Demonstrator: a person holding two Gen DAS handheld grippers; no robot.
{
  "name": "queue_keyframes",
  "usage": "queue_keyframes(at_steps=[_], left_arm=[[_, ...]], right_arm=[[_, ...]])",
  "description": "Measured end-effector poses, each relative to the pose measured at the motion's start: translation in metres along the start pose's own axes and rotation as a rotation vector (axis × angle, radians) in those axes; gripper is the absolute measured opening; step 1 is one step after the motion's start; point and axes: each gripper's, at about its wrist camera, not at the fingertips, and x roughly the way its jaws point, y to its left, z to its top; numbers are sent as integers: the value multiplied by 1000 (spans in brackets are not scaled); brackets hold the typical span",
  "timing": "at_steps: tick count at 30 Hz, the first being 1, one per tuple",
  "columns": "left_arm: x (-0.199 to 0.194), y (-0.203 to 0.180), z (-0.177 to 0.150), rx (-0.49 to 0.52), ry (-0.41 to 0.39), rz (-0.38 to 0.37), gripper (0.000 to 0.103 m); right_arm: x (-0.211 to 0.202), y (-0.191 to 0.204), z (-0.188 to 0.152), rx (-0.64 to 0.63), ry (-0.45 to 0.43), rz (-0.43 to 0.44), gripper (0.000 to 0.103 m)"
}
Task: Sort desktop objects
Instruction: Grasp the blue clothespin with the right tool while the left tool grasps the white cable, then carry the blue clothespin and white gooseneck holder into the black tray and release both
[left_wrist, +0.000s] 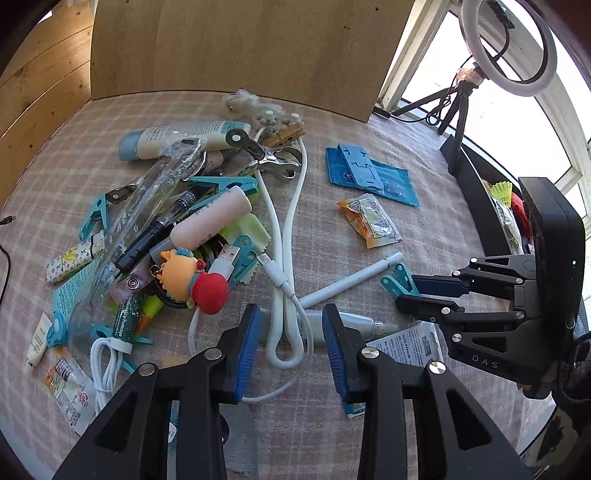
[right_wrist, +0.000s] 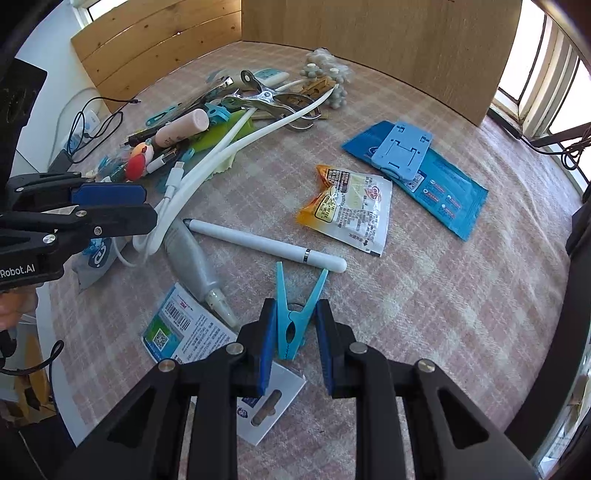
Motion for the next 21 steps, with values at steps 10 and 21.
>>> queue_keyframes(at_steps=[10, 21], left_arm=[[14, -6, 43, 15, 9, 39, 39], [67, -23, 86, 122, 114, 129, 37]], right_arm=[[4, -1, 2, 19, 0, 14, 21], [3, -10, 1, 63, -12, 35, 21]])
